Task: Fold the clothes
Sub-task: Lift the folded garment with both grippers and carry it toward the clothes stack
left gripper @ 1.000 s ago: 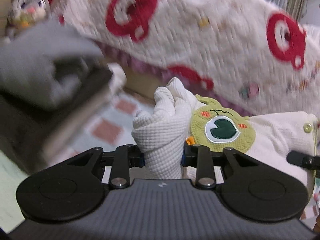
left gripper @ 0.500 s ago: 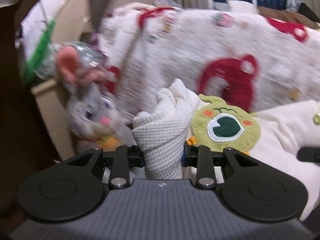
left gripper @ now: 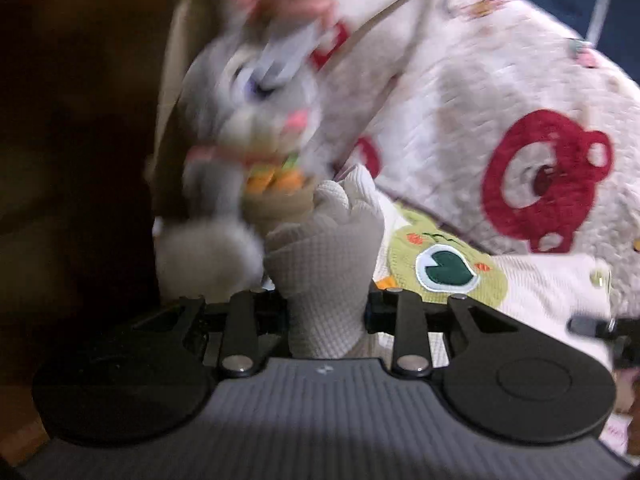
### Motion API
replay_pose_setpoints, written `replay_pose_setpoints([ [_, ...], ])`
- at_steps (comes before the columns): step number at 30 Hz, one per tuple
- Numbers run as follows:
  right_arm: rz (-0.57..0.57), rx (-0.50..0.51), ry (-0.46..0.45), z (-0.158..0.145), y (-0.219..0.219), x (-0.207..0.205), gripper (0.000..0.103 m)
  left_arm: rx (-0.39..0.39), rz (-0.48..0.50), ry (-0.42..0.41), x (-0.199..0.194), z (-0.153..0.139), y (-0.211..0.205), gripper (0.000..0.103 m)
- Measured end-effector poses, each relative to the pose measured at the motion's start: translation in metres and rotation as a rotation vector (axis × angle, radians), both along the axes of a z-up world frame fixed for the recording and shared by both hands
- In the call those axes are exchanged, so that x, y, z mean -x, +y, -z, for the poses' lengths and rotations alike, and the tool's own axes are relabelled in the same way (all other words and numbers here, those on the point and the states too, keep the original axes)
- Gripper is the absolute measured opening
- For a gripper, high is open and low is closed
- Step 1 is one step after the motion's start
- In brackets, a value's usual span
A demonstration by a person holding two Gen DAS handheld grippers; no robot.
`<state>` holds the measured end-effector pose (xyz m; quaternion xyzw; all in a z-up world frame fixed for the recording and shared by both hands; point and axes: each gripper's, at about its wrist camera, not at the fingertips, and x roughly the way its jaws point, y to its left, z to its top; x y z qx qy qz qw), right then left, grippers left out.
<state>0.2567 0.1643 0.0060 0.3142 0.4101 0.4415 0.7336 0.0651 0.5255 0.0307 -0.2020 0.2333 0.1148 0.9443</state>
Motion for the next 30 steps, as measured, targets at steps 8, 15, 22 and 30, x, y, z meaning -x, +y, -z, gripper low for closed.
replay_pose_setpoints([
  [8, 0.078, 0.048, 0.024, 0.024, -0.017, -0.006, 0.050, 0.142, 0.018, 0.050, -0.018, 0.013, 0.002, 0.040],
  [15, 0.166, 0.015, -0.044, 0.031, -0.046, 0.026, 0.070, 0.193, -0.042, 0.061, -0.011, 0.041, 0.004, 0.044],
  [22, 0.100, -0.144, 0.121, 0.060, -0.068, 0.072, 0.082, 0.260, -0.101, 0.057, 0.000, 0.058, 0.006, 0.044],
  [30, 0.081, -0.029, -0.131, 0.041, -0.025, 0.091, 0.047, 0.260, -0.117, 0.045, 0.004, 0.053, 0.004, 0.031],
])
